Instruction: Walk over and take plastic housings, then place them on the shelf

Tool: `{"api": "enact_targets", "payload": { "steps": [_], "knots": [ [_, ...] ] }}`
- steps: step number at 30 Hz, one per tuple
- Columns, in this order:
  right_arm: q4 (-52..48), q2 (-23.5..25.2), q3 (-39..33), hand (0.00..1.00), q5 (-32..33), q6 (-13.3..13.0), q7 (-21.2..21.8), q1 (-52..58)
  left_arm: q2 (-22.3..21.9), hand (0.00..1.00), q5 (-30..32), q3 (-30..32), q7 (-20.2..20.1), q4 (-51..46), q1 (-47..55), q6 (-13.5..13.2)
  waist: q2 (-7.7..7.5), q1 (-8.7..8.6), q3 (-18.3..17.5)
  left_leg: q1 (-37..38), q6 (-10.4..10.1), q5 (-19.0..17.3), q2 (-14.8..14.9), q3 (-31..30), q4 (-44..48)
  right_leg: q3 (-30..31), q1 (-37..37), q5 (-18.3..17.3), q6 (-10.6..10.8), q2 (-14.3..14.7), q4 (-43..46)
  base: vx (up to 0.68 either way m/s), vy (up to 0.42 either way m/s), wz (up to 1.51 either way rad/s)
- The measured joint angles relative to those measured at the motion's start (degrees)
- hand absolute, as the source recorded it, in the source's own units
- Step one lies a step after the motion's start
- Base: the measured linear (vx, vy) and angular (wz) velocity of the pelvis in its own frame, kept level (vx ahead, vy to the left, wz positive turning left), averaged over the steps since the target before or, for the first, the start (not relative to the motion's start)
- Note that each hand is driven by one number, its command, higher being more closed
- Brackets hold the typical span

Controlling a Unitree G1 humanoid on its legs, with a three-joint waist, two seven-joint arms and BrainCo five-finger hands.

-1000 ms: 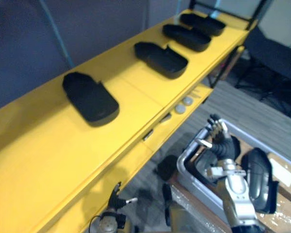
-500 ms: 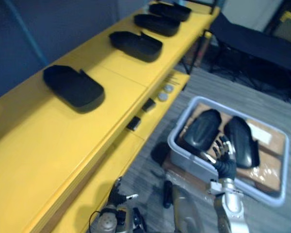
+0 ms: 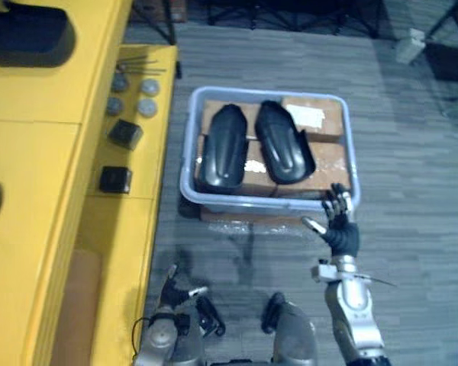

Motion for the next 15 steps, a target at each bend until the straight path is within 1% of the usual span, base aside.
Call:
{"api": "enact_targets", "payload": {
  "steps": [1, 2, 3, 5, 6, 8, 9, 11, 12, 13, 15],
  "knots": [
    [1.1, -0.1, -0.2, 0.0, 0.0, 0.2, -0.4, -0.8, -0.4, 0.0, -0.8, 0.3, 0.3, 0.0, -0.1, -0.2, 0.34, 0.06, 0.5, 0.0, -0.2, 0.1, 0.5, -0.6, 0.3, 0.1, 0.4, 0.0, 0.0, 0.7, -0.6, -0.01, -0.212, -0.4],
    [3.8, -0.1, -1.2, 0.0, -0.1, 0.7, -1.1, -2.0, -1.1, 0.0, -1.7, 0.8, 0.7, 0.0, 0.0, -0.4, 0.92, 0.01, 1.3, 0.1, -1.0, 0.6, 0.8, -3.0, 0.9, 0.6, 0.7, 0.0, -0.1, 1.4, -0.5, -0.05, -0.206, -0.33],
    [6.5, 0.0, -2.2, 0.0, -0.1, 0.9, -2.3, -2.4, -1.7, 0.0, -2.1, 0.9, 1.0, 0.0, 0.5, -0.4, 1.07, 0.01, 1.6, 0.3, -1.9, 1.1, 0.8, -4.9, 1.1, 1.2, 0.7, -0.4, -0.8, 1.8, 0.0, -0.08, -0.141, -0.31],
    [8.6, 0.0, -3.6, 0.0, -0.1, 0.8, -4.2, -2.6, -2.5, 0.0, -3.5, 0.9, 1.0, 0.4, 2.1, -0.8, 1.02, 0.14, 1.6, 1.0, -3.1, 1.8, 0.6, -6.5, 0.4, 2.3, 0.5, -0.4, -1.0, 2.4, 0.2, -0.07, -0.131, -0.26],
    [8.6, 0.0, -5.0, 0.0, -0.1, 0.7, -5.3, -2.6, -2.8, 0.0, -3.2, 1.5, 1.2, 0.3, 2.3, -1.6, 1.01, 0.13, 1.7, 0.9, -4.0, 2.4, -0.2, -7.6, -0.7, 2.8, -0.4, -0.3, -1.2, 2.3, 0.4, -0.07, -0.094, -0.23],
    [8.6, -0.1, -7.2, 0.0, 0.0, 0.6, -6.2, -3.3, -3.1, 0.0, -3.2, 2.2, 1.4, 0.4, 2.3, -2.6, 1.07, 0.23, 1.8, 0.6, -4.7, 2.8, -1.2, -8.4, -2.8, 3.7, -2.2, 0.0, -1.6, 2.2, 0.5, -0.11, -0.052, -0.18],
    [8.8, -0.3, -9.3, 0.0, -0.1, 0.4, -7.2, -4.6, -3.2, 0.0, -3.3, 2.3, 1.4, 0.4, 2.3, -3.3, 1.22, 0.14, 2.4, -0.2, -5.7, 3.3, -2.6, -10.4, -5.1, 3.9, -4.0, 0.6, -2.0, 1.8, 0.4, -0.12, -0.028, -0.12],
    [10.2, -0.7, -11.3, 0.0, -0.1, 0.4, -8.0, -6.6, -3.1, 0.0, -3.5, 2.3, 1.4, 0.3, 1.9, -3.5, 1.09, 0.27, 3.1, -1.3, -6.5, 4.2, -3.9, -10.8, -7.2, 4.1, -6.1, 1.1, -2.0, 1.0, 0.5, -0.12, -0.007, 0.02],
    [11.2, -1.0, -11.6, 0.0, -0.1, 0.5, -8.2, -7.4, -3.1, 0.0, -3.5, 2.3, 1.5, 0.4, 1.8, -3.5, 1.12, 0.37, 3.1, -1.8, -6.4, 4.5, -4.2, -10.8, -7.5, 4.1, -6.7, 1.3, -1.8, 0.8, 0.5, -0.16, 0.01, 0.08],
    [14.9, -2.4, -12.2, 0.0, 0.0, 1.0, -8.3, -10.8, -3.2, 0.0, -3.6, 2.4, 1.6, 0.5, 1.4, -3.6, 1.44, 0.78, 4.0, -2.2, -5.9, 5.1, -5.2, -10.9, -8.0, 4.0, -7.2, 2.0, -1.9, 0.0, 0.5, -0.12, 0.016, 0.08],
    [17.7, -3.7, -12.5, 0.0, 0.7, 1.7, -8.3, -13.9, -3.2, 0.0, -3.7, 2.5, 1.7, 0.5, 1.1, -3.6, 1.79, 1.14, 4.4, -2.4, -5.7, 5.3, -5.6, -11.2, -8.0, 3.9, -7.3, 2.4, -1.8, -0.4, 0.5, -0.08, 0.027, 0.09]
  ]
}}
